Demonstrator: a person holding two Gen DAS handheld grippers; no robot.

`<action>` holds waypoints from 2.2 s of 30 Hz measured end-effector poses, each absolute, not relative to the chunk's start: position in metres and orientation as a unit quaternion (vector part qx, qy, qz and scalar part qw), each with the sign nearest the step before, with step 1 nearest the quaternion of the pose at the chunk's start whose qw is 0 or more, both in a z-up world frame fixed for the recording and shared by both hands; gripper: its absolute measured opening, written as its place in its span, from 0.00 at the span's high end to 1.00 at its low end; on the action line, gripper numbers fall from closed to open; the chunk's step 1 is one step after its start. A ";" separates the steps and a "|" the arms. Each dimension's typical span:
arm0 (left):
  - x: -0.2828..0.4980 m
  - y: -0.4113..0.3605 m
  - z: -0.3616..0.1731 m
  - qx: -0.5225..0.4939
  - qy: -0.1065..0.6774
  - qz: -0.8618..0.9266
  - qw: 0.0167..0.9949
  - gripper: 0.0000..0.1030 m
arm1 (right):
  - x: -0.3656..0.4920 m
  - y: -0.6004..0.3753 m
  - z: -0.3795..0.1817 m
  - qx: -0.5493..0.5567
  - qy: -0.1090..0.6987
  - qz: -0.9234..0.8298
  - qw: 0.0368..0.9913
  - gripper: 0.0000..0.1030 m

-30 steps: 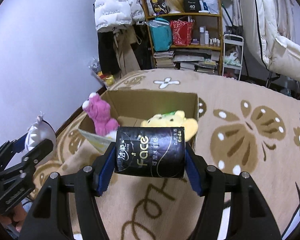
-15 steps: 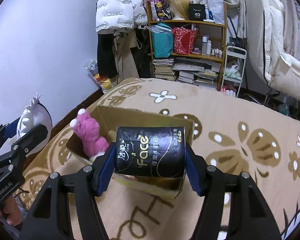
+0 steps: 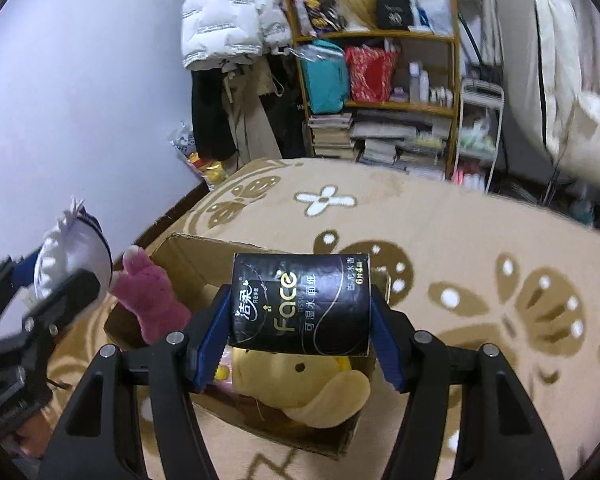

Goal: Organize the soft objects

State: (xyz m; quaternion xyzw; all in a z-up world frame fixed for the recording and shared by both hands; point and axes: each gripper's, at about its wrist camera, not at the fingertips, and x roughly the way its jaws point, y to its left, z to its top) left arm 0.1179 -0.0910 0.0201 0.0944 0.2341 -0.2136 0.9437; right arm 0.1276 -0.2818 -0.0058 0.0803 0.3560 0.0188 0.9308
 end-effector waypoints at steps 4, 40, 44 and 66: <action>0.126 -0.100 0.009 0.097 0.243 -0.222 0.939 0.41 | 0.136 -0.293 -0.016 0.110 0.361 0.017 0.926 0.34; 0.142 -0.113 -0.021 0.115 0.286 -0.209 0.928 0.03 | 0.129 -0.299 -0.029 0.166 0.363 0.038 0.916 0.11; 0.141 -0.110 -0.022 0.117 0.291 -0.205 0.927 0.03 | 0.125 -0.304 -0.025 0.173 0.358 0.034 0.917 0.11; 0.084 -0.043 0.033 0.102 0.277 -0.111 0.949 0.03 | 0.064 -0.296 0.022 0.153 0.336 0.001 0.930 0.00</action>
